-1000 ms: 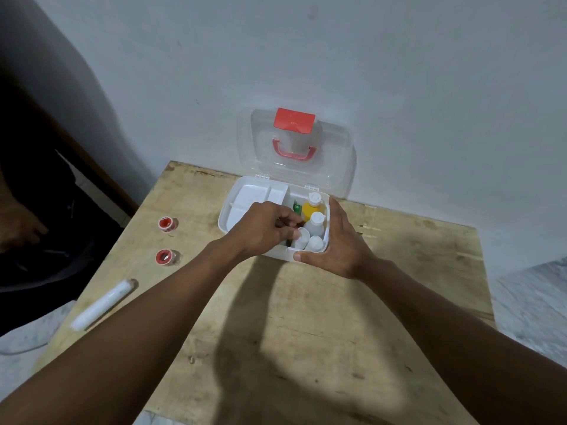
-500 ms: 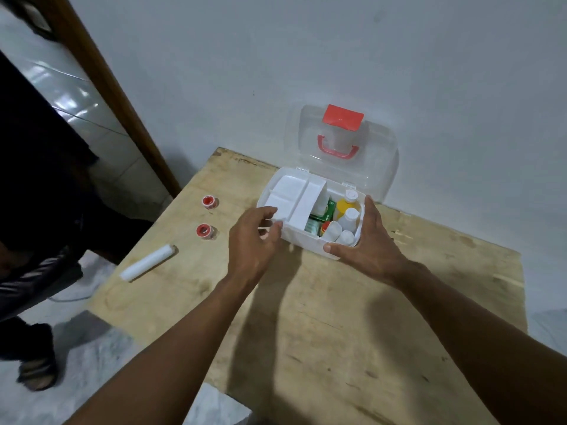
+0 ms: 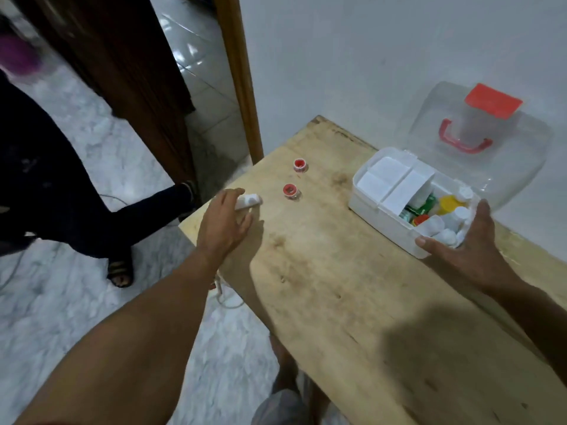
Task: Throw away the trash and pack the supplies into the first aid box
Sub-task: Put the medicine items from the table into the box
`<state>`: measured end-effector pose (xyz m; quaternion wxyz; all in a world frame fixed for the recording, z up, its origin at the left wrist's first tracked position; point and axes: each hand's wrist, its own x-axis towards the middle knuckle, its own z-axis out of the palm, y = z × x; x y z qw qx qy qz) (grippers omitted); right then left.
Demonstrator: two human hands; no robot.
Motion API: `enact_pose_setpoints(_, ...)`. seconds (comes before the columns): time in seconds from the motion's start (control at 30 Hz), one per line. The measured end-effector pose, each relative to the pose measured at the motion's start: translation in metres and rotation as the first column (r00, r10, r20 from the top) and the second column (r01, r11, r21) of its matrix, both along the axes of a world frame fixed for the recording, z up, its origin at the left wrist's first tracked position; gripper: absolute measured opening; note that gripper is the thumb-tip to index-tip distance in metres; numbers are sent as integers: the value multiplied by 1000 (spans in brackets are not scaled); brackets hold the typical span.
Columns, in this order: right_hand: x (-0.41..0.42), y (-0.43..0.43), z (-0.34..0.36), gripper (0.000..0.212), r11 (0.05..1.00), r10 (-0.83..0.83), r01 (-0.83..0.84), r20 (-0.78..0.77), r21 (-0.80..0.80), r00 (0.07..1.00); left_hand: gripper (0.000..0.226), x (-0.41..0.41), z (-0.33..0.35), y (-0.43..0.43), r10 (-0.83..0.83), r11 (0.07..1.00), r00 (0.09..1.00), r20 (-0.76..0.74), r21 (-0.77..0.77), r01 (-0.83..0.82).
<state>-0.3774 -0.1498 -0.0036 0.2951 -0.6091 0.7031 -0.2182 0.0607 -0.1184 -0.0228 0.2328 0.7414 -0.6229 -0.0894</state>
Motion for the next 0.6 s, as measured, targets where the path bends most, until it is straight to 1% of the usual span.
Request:
enact_pose_setpoints(0.1,4,0,5,128,1000,10,-11,-5,-14,1000,49,20,-3,-4,-25,998,1000,11,63,24)
enact_pose_setpoints(0.23,13,2,12,102,998,30,-27,56,-52,998,59,30,-10,-11,-53,987,999,9,150,51)
enact_pose_setpoints(0.27,12,2,10,101,999,17,-14,58,-44,998,61,32,-11,-12,-60,984,998,5,168,59)
enact_pose_setpoints(0.37,7,-1,6,116,1000,-3,4,31,-29,1000,66,35,-16,-16,-64,979,998,-19,195,67)
enact_pose_setpoints(0.43,3,-2,4,122,1000,-20,21,42,-8,999,64,36,-21,-18,-69,984,997,-14,165,71)
enact_pose_setpoints(0.5,-3,-3,1,123,1000,-12,12,47,8,999,57,36,-26,-18,-57,991,998,-22,116,59)
enact_pose_setpoints(0.57,-2,-5,1,135,1000,-17,15,51,26,999,45,34,-28,-18,-44,996,998,-40,76,47)
enact_pose_setpoints(0.6,-1,-5,1,137,1000,-12,11,60,19,998,38,32,-28,-18,-38,997,998,-46,61,40)
